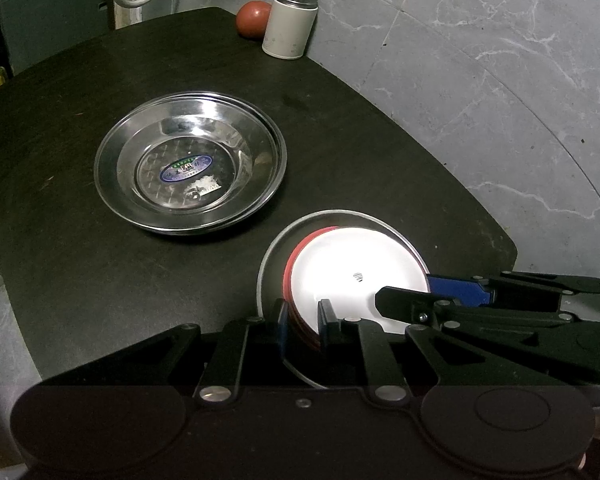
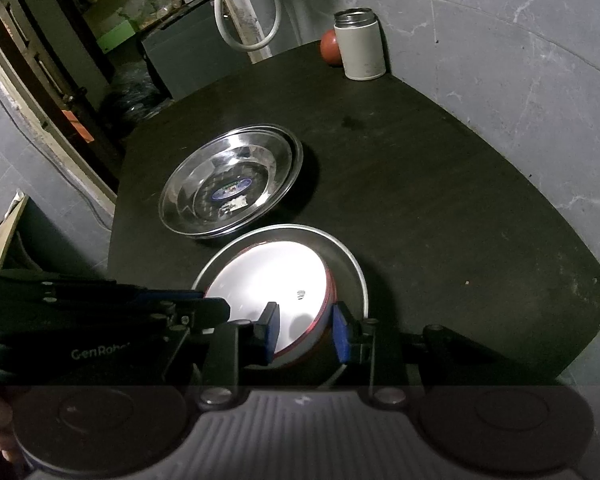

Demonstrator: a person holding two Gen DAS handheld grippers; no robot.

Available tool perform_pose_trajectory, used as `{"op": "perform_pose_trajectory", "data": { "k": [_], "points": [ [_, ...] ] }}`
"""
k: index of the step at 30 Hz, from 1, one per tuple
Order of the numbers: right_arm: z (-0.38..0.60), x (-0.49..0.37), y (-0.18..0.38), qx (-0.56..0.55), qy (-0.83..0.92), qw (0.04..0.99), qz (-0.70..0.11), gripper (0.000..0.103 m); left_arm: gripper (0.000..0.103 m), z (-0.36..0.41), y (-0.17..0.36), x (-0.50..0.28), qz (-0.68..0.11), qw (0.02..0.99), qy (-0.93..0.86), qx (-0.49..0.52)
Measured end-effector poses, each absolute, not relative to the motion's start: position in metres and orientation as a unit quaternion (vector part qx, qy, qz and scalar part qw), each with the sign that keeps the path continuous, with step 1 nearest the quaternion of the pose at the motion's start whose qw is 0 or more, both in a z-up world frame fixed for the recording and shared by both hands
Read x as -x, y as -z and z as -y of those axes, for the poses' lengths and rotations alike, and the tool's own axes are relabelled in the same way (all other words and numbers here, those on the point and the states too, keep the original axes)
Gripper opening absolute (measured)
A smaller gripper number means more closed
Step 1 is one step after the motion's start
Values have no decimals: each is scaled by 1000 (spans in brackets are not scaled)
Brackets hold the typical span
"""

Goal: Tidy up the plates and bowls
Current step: 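Lower the second white bowl into the first white bowl with both grippers, then open both grippers and shift them to the rim of the bowl stack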

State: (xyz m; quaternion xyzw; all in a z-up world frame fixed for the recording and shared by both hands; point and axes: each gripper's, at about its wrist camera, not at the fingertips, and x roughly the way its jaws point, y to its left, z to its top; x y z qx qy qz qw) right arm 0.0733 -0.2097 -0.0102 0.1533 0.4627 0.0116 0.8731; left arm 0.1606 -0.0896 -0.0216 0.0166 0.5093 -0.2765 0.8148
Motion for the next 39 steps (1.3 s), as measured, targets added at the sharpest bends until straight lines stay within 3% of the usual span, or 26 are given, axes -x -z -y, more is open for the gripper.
{"op": "perform_pose_trajectory", "data": {
  "k": [23,28,32,39],
  "points": [
    [215,-73,4,-156,-11,881,-446,33,19,84,11,-157,-494,828,266,-14],
    [218,-73,1,-156,-5,885,-439,44,36,76,6,-158,-485,837,253,-3],
    [223,-71,-2,-161,3,887,-433,55,68,65,1,-159,-477,846,237,14],
    [231,-66,-5,-170,22,889,-424,91,97,44,0,-164,-475,856,198,51]
  ]
}}
